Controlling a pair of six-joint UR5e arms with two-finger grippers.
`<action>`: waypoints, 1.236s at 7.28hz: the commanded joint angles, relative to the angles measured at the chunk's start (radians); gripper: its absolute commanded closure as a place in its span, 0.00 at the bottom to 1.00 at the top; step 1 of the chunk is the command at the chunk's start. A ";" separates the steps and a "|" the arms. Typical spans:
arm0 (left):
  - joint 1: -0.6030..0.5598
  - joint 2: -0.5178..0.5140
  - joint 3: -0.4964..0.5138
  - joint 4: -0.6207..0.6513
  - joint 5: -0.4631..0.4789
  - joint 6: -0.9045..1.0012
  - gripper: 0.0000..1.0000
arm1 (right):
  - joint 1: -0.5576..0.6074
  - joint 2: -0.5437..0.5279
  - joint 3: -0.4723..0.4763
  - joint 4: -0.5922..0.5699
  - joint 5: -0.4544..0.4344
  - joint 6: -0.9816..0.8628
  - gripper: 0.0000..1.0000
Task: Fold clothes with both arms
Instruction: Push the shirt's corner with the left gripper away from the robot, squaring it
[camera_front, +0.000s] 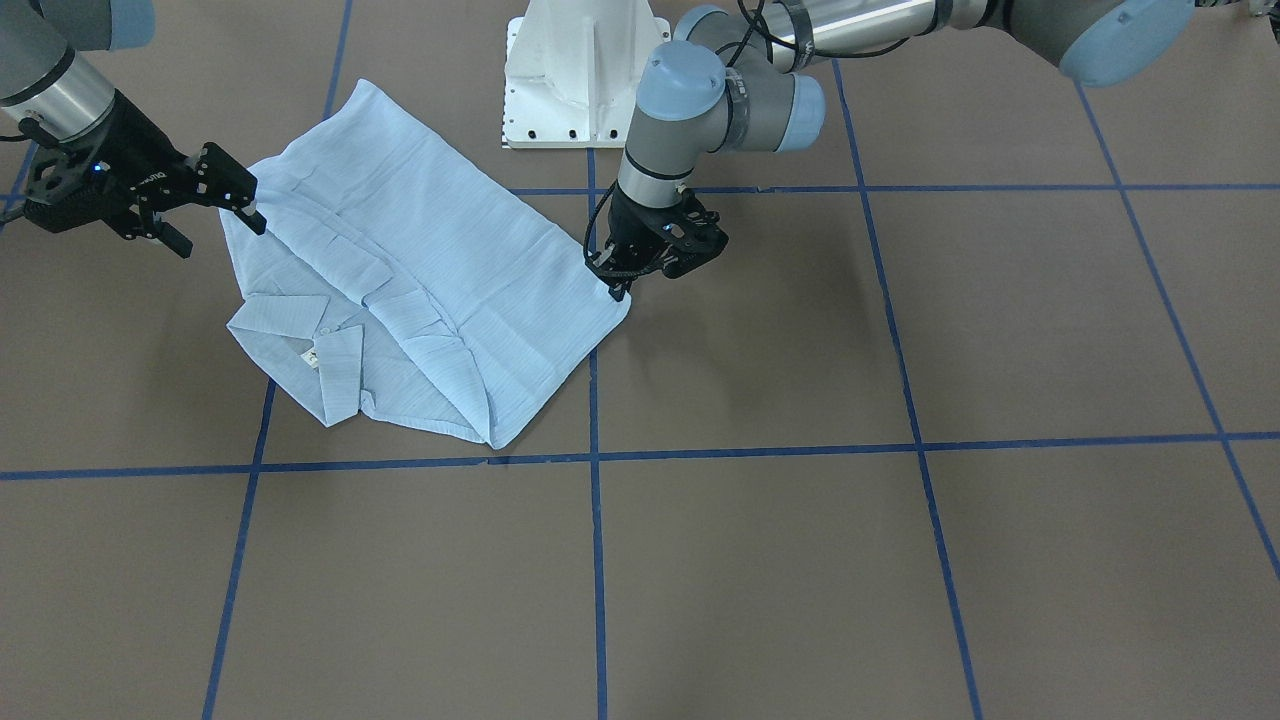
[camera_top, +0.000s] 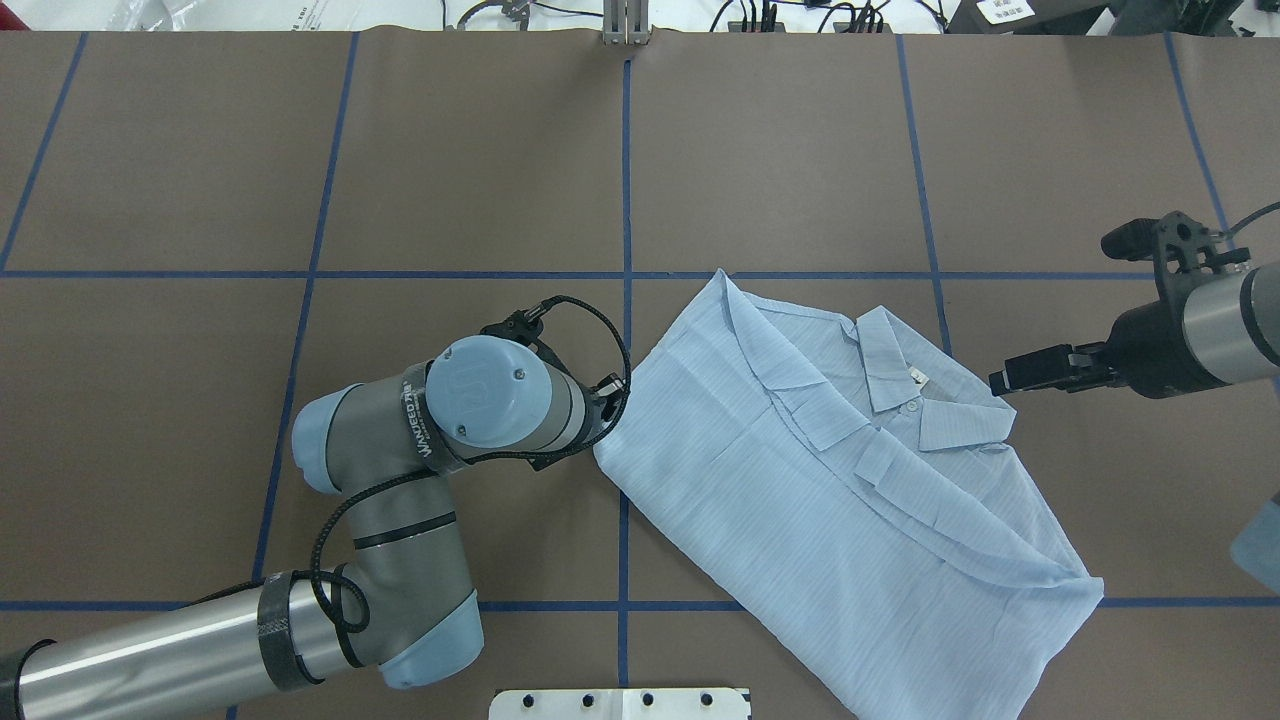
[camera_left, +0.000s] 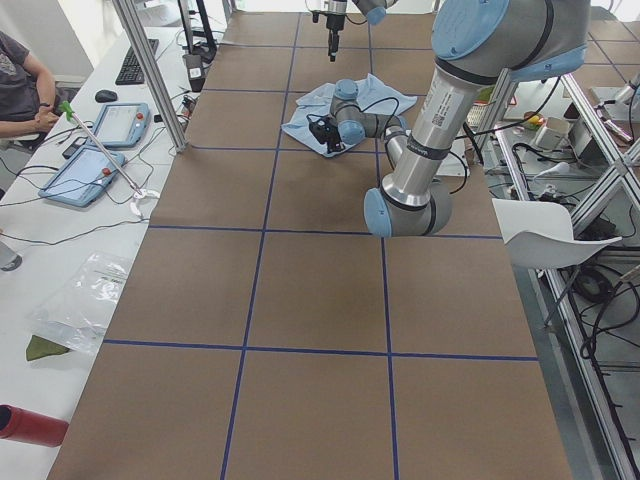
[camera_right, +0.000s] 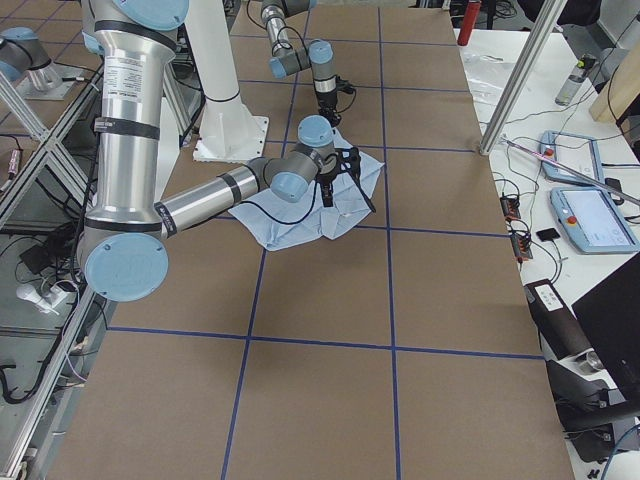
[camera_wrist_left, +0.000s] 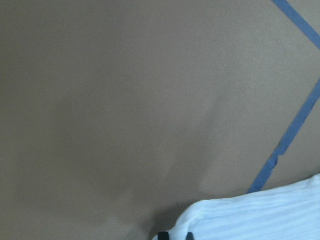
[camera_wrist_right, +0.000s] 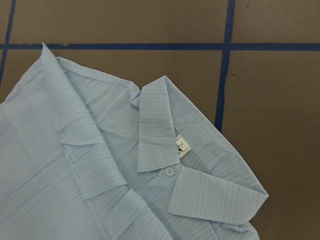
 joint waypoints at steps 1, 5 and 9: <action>-0.001 0.010 -0.010 -0.001 0.004 0.002 1.00 | 0.003 0.002 0.005 0.000 0.002 -0.002 0.00; -0.111 0.008 0.034 -0.105 0.009 0.017 1.00 | 0.016 -0.004 0.008 0.000 -0.008 0.002 0.00; -0.253 -0.083 0.281 -0.289 0.014 0.086 1.00 | 0.019 -0.001 0.005 0.000 -0.010 0.002 0.00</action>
